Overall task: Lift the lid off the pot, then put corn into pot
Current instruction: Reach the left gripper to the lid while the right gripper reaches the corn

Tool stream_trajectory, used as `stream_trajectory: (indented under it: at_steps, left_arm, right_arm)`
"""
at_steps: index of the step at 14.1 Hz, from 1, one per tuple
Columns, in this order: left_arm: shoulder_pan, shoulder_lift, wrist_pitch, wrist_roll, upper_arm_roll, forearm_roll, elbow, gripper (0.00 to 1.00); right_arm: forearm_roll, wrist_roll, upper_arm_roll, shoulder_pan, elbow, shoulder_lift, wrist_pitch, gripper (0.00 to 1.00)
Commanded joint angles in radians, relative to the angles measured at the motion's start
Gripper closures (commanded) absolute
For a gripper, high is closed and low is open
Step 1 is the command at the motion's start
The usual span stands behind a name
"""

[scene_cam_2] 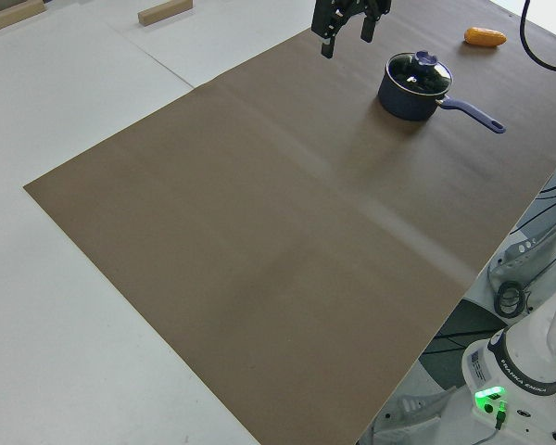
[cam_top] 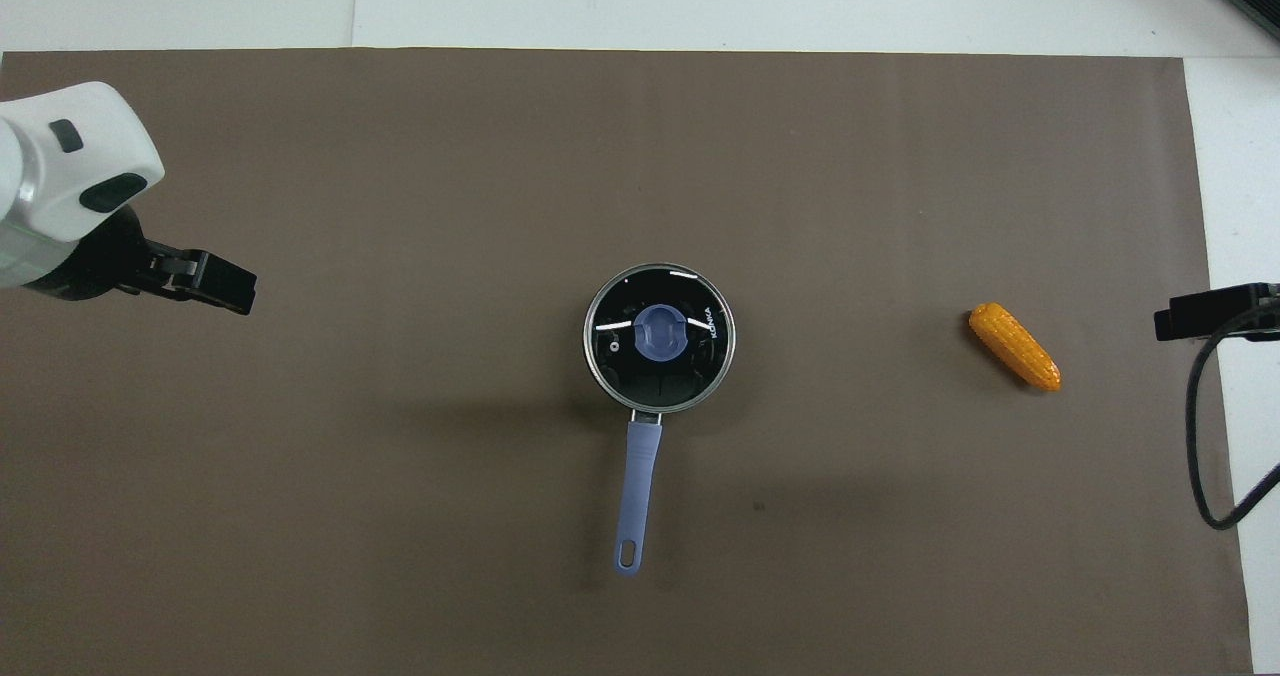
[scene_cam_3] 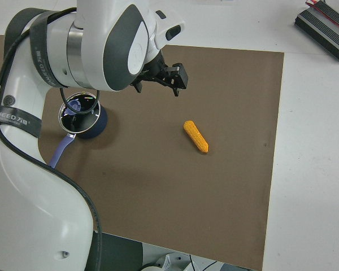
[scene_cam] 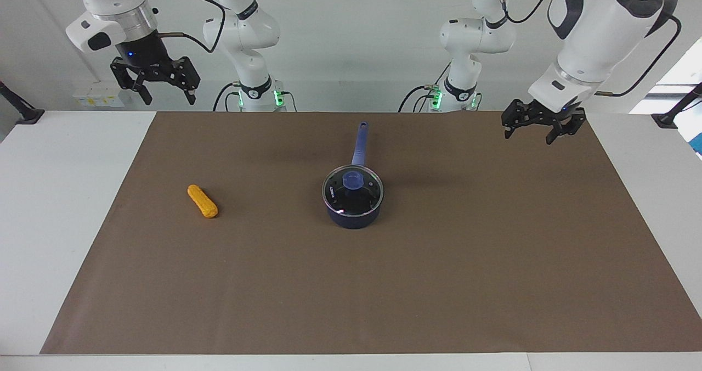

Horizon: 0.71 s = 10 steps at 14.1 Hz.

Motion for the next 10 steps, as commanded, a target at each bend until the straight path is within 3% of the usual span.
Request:
stream_trajectory:
  at_steps: [1,4,7,10]
  left_arm:
    - [-0.081,-0.049,0.067,-0.03,0.009,-0.016,-0.102,0.0]
    - [-0.182,-0.036,0.136,-0.189,0.009,-0.016,-0.152,0.0]
    - [-0.246,-0.02,0.266,-0.199,0.009,-0.016,-0.233,0.0]
    - [-0.303,0.045,0.32,-0.247,0.009,-0.018,-0.232,0.0]
  right_arm:
    - [0.006,-0.057,0.002,-0.004,-0.024,-0.02,0.009,0.0]
    - [0.007,-0.117,0.002,-0.006,-0.139,-0.02,0.072,0.0]
    - [0.007,-0.183,0.001,-0.013,-0.204,-0.017,0.117,0.0]
    - [0.007,-0.261,0.001,-0.023,-0.279,-0.001,0.213,0.0]
